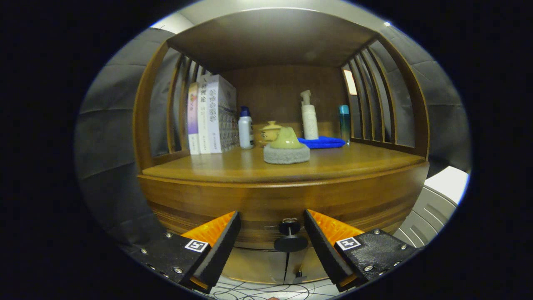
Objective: Pull open the drawer, take out the items inside it, and place them on the countertop above the cabinet.
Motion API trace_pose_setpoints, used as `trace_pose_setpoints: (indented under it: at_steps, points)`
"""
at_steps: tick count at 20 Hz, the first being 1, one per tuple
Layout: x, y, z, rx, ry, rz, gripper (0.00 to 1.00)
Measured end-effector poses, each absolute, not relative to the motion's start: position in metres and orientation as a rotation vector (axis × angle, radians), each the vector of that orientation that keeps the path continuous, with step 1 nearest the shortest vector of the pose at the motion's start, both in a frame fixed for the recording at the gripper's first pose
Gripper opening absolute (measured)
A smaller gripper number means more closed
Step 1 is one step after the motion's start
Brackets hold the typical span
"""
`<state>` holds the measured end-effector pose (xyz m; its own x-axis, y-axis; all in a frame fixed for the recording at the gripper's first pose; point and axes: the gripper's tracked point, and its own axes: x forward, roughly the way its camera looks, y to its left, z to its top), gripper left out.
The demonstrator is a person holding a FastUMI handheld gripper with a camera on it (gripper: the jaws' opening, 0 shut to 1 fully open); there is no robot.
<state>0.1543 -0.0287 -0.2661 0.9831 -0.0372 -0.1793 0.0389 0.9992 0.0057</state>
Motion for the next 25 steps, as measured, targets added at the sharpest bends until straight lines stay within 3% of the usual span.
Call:
trace_pose_setpoints:
  at_steps: [10, 16, 25]
  points:
    - [0.074, -0.051, -0.053, -0.036, -0.01, 0.014, 0.95]
    - [0.017, -0.038, -0.019, -0.181, -0.034, 0.014, 0.95]
    - [0.008, -0.048, -0.007, -0.268, -0.039, -0.068, 0.95]
